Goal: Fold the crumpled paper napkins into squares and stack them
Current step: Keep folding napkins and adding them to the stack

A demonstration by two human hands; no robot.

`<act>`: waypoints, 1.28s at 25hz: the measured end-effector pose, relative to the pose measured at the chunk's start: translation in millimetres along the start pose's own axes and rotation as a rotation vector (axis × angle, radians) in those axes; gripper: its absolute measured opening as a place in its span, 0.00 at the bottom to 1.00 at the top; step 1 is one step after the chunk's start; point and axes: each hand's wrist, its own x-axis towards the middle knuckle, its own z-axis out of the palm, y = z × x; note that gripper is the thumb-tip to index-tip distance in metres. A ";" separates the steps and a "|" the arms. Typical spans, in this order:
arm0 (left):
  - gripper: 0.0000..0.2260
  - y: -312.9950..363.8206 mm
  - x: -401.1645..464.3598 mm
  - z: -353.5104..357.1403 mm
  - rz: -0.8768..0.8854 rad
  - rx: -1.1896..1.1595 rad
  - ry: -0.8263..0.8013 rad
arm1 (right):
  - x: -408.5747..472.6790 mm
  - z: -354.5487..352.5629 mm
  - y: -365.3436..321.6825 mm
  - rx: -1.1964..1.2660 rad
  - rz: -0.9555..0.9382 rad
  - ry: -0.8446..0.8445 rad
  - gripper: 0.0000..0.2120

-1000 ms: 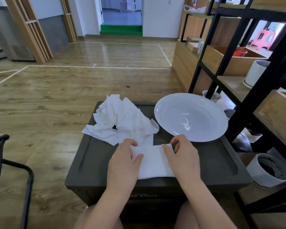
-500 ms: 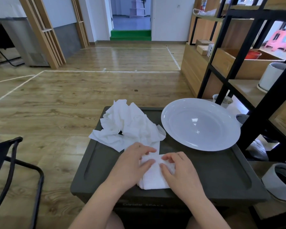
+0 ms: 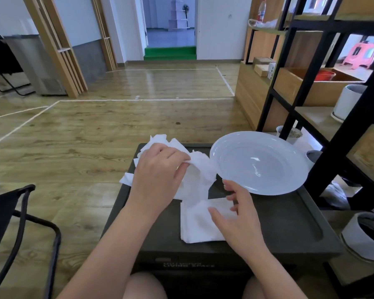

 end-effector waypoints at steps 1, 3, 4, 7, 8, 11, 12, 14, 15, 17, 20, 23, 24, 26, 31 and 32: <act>0.04 8.6 1.9 -7.8 -0.015 -0.035 0.031 | 2.1 -0.5 -6.8 0.037 -0.006 -0.020 0.30; 0.03 22.3 5.4 -22.2 -0.057 -0.086 0.072 | 7.2 0.8 -22.6 0.086 -0.011 -0.089 0.34; 0.03 27.7 6.3 -27.9 -0.097 -0.133 0.072 | 9.4 0.5 -31.3 0.141 0.008 -0.111 0.33; 0.05 34.0 5.2 -39.6 -0.265 -0.353 0.044 | 17.5 -7.3 -42.0 0.575 0.124 -0.136 0.29; 0.06 33.8 4.0 -41.4 -0.304 -0.413 0.033 | 19.6 -12.8 -42.2 0.725 0.172 -0.146 0.26; 0.09 29.9 -2.5 -41.9 -0.367 -0.545 -0.026 | 24.2 -28.3 -46.4 0.882 0.228 -0.224 0.11; 0.11 28.7 -4.6 -41.2 -0.373 -0.587 -0.056 | 24.6 -31.6 -48.3 0.843 0.254 -0.241 0.11; 0.11 29.0 -7.9 -37.9 -0.372 -0.647 -0.100 | 25.7 -35.4 -48.0 0.700 0.260 -0.231 0.12; 0.10 29.4 -8.9 -35.6 -0.396 -0.677 -0.102 | 25.7 -36.3 -47.3 0.644 0.233 -0.228 0.12; 0.13 29.1 -11.7 -28.9 -0.594 -0.828 -0.075 | 25.1 -37.9 -49.0 0.606 0.209 -0.210 0.12; 0.31 34.5 -20.4 -14.8 -0.994 -1.230 -0.333 | 24.4 -38.4 -52.8 0.600 0.208 -0.170 0.09; 0.29 42.8 -27.6 -5.6 -1.055 -1.411 -0.475 | 23.0 -37.6 -53.1 0.535 0.198 -0.118 0.10; 0.27 44.2 -27.5 -3.0 -1.031 -1.404 -0.442 | 22.5 -37.9 -52.2 0.521 0.189 -0.105 0.11; 0.18 43.1 -25.6 1.6 -0.942 -1.341 -0.310 | 21.4 -40.0 -50.5 0.526 0.160 -0.089 0.12; 0.09 36.2 -23.4 -7.2 -0.755 -1.259 -0.158 | 21.7 -49.9 -48.5 0.618 0.106 -0.059 0.13; 0.10 36.6 -22.1 -10.7 -0.730 -1.231 -0.163 | 22.4 -51.8 -48.0 0.623 0.109 -0.078 0.13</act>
